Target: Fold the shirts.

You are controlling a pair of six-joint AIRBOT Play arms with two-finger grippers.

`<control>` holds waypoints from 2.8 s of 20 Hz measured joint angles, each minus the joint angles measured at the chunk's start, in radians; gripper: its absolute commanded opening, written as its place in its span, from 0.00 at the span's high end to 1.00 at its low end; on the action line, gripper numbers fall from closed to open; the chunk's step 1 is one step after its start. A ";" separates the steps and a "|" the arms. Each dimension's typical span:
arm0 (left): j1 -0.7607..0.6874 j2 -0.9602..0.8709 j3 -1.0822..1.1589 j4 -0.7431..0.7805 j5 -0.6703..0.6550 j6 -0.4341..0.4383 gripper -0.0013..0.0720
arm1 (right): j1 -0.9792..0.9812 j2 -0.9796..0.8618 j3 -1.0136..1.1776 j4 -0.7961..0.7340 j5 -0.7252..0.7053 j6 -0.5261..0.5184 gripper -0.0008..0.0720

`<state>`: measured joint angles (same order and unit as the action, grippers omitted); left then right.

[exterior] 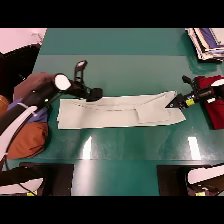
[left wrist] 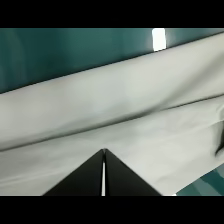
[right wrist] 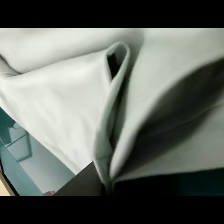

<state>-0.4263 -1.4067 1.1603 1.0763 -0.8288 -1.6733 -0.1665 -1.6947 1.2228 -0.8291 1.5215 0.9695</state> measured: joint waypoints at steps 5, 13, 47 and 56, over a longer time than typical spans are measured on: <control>-0.093 -0.127 0.097 -0.025 0.001 0.001 0.95 | 0.027 0.166 0.026 0.087 0.017 0.077 0.97; -0.177 -0.275 0.212 -0.037 0.008 0.027 0.95 | 0.246 0.325 0.267 0.166 0.002 0.251 0.97; 0.459 0.339 0.205 0.355 -0.409 0.073 0.64 | 0.808 0.038 0.412 -0.030 -0.232 0.280 0.30; 0.301 0.341 -0.134 0.116 -0.478 0.145 0.33 | 0.586 0.196 0.067 -0.004 -0.330 0.311 0.30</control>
<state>-0.1249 -1.0653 1.0260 1.1927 -1.3071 -1.5284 0.4198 -1.4990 1.2896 -0.8333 1.1915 1.2808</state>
